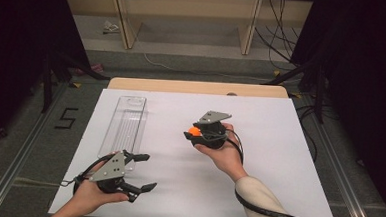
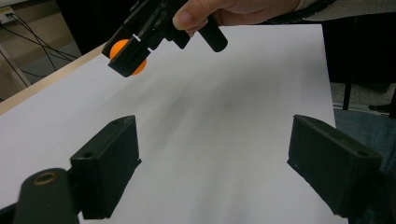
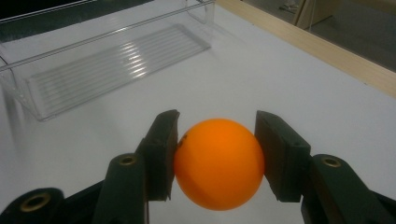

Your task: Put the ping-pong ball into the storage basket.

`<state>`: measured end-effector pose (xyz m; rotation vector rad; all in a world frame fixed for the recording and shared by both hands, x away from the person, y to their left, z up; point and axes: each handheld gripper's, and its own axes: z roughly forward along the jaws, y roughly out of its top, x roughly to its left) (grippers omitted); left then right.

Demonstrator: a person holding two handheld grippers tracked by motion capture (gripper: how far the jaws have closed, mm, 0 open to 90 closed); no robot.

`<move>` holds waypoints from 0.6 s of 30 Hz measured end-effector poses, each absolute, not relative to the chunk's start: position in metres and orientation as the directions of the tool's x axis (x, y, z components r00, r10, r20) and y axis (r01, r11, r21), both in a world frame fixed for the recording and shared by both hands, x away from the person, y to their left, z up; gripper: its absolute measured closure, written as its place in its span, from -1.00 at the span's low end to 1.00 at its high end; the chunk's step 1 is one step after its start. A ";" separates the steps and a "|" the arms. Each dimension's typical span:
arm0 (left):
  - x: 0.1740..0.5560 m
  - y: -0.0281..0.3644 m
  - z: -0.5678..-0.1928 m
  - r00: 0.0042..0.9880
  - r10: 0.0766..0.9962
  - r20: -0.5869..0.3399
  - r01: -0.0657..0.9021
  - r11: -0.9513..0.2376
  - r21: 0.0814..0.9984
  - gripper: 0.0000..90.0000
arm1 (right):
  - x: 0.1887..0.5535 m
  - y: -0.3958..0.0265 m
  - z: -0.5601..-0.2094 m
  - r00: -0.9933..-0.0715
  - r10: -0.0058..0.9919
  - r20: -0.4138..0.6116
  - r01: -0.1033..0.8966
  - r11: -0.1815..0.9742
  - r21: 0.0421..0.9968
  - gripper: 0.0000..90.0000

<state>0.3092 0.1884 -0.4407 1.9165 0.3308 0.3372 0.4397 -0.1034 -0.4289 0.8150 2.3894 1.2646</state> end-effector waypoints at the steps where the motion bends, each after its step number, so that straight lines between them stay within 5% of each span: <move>1: 0.309 0.188 -0.441 0.920 0.384 0.077 0.070 -0.353 0.933 -0.65 | 0.440 -0.103 -0.429 -0.788 0.615 -0.014 0.335 0.449 0.829 0.14; 18: 0.309 0.189 -0.441 0.920 0.383 0.076 0.070 -0.353 0.933 -0.65 | 0.442 -0.093 -0.425 -0.792 0.611 -0.013 0.331 0.446 0.832 0.14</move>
